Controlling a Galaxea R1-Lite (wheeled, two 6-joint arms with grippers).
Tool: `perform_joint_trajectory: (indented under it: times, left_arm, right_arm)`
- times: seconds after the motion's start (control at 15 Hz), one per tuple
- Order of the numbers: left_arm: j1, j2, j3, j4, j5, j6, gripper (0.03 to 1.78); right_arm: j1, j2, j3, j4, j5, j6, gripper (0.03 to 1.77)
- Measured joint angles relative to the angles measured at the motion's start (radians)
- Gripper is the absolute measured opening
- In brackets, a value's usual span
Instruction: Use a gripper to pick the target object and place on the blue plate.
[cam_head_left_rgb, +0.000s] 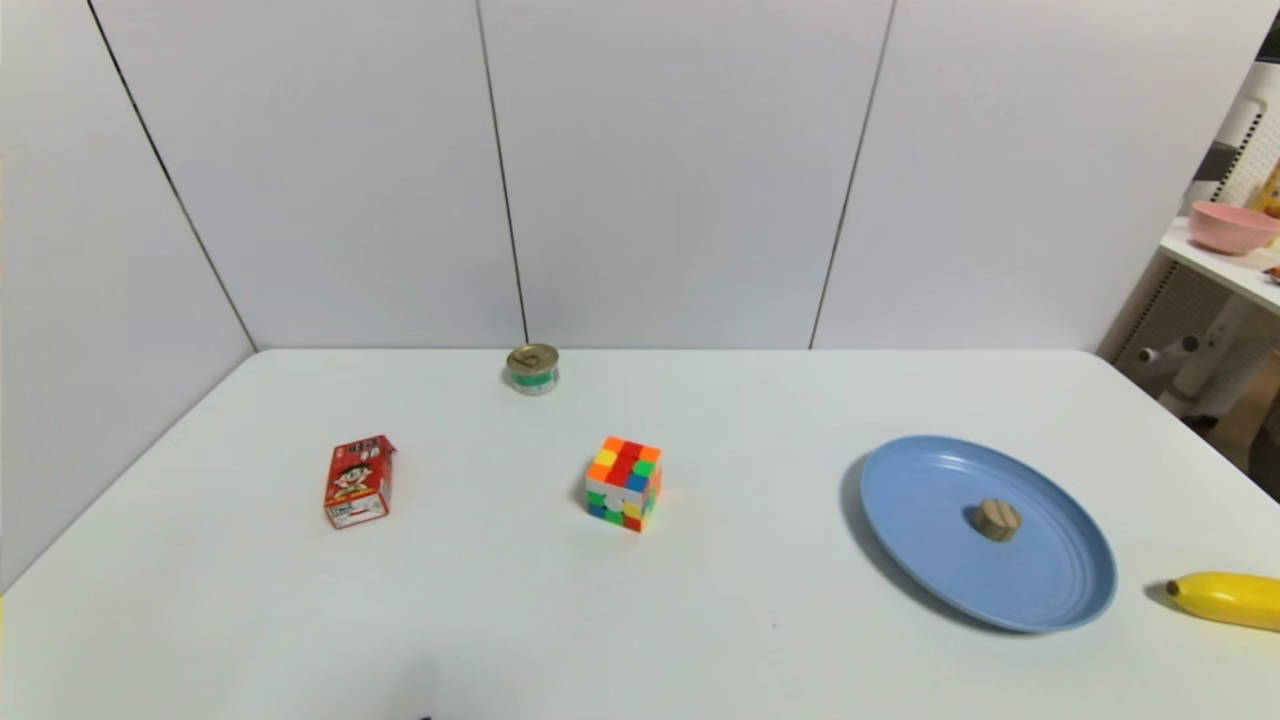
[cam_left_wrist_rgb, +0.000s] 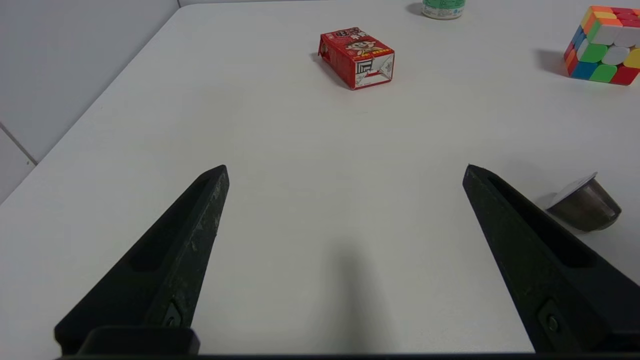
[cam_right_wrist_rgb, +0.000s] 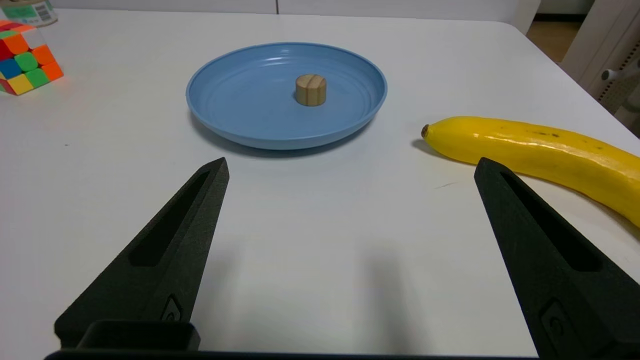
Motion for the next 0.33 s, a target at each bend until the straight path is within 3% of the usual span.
perform_joint_trajectory:
  times: [0.33]
  left_arm:
    - [0.0,0.0,0.0,0.0,0.0,0.0,1.69]
  right_arm:
    - [0.0,0.0,0.0,0.0,0.001,-0.012,1.69]
